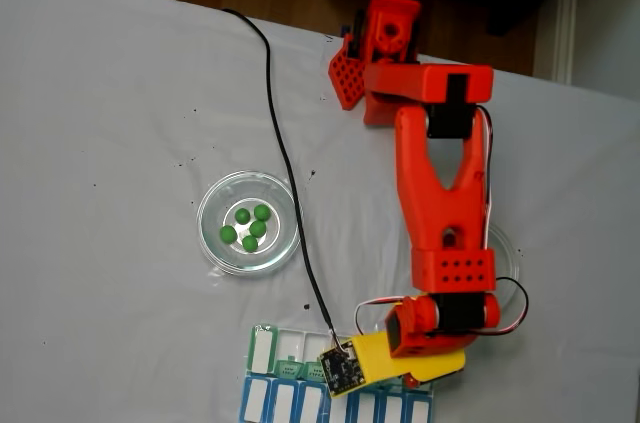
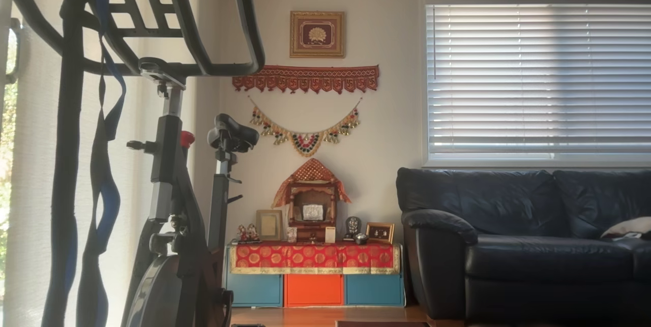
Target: Sort medicines into box.
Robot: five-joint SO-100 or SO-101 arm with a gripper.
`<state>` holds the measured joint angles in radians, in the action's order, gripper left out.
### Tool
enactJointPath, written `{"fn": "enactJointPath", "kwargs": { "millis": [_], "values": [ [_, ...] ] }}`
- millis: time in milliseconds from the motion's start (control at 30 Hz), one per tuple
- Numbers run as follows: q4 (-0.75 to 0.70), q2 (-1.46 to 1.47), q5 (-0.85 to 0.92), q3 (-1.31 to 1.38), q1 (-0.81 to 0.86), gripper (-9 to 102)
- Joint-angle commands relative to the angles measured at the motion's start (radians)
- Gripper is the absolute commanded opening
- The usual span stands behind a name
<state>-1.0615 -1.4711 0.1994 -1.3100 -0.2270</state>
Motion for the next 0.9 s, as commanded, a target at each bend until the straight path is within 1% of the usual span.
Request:
{"fn": "enactJointPath", "kwargs": {
  "millis": [0, 333, 500, 633, 733, 867],
  "values": [
    [-0.018, -0.049, 0.032, 0.1, 0.014, 16],
    [-0.02, -0.054, 0.043, 0.094, 0.012, 20],
    [-0.021, 0.008, 0.048, 0.144, 0.009, 20],
    [-0.06, 0.061, 0.051, 0.215, 0.006, 20],
    [-0.084, 0.064, 0.051, 0.222, -0.005, 19],
    [-0.089, 0.064, 0.058, 0.225, -0.003, 21]
  ]
}}
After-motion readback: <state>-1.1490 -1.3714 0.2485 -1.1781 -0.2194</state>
